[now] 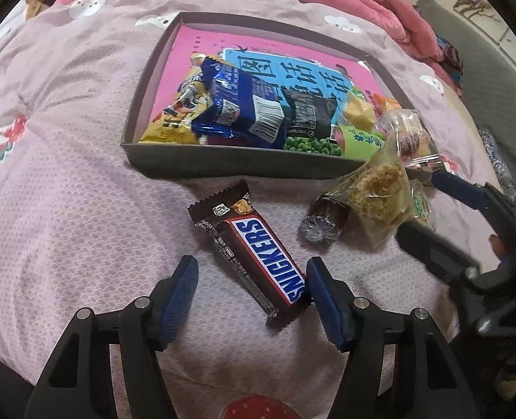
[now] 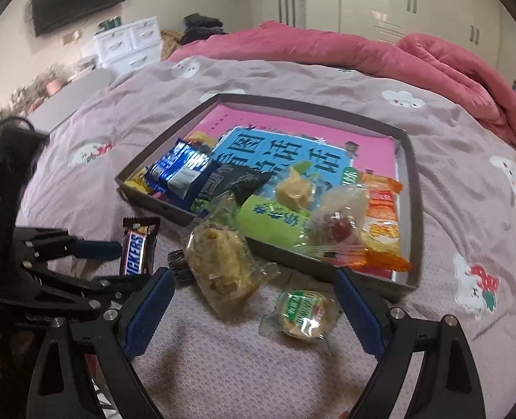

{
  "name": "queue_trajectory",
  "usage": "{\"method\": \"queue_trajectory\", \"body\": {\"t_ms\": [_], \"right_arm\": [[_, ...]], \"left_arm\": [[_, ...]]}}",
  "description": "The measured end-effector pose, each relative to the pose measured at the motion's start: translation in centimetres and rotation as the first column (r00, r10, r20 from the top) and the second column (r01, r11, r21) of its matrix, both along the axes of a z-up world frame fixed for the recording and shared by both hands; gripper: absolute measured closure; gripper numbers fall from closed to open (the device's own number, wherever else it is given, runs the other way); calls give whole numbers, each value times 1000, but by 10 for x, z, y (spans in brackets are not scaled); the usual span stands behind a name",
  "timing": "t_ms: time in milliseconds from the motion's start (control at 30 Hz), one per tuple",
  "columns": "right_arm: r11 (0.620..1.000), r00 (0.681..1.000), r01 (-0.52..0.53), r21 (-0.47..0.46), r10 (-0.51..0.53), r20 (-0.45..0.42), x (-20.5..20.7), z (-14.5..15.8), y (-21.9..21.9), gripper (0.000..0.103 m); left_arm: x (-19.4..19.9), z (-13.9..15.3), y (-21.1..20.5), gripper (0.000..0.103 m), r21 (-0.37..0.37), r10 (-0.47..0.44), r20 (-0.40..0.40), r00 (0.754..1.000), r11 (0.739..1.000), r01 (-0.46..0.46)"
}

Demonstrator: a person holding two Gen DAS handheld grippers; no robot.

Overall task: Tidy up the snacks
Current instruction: 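Move the open left tool over the Snickers bar beside the tray, then grasp the Snickers bar with the left tool while the right tool grasps the clear cookie bag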

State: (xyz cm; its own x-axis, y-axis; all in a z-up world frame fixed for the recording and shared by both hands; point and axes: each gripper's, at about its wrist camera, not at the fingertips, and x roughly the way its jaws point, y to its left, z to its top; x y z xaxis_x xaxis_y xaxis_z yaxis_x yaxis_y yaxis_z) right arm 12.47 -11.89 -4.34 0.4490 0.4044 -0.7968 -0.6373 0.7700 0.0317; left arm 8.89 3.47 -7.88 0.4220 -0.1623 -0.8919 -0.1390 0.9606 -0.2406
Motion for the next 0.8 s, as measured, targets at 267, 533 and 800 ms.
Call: {"method": "queue_trajectory", "body": {"t_ms": [267, 533, 800], "right_arm": [[990, 993, -64, -126, 76, 91, -5, -11, 17, 15], [982, 981, -78, -171, 106, 162, -11, -13, 25, 30], [974, 966, -90, -207, 136, 220, -20, -15, 37, 46]], "left_arm": [[7, -2, 1, 36, -14, 36, -29, 999, 999, -36], [16, -4, -2, 38, 10, 67, -43, 997, 998, -67], [20, -6, -6, 41, 35, 83, -41, 996, 996, -82]]}}
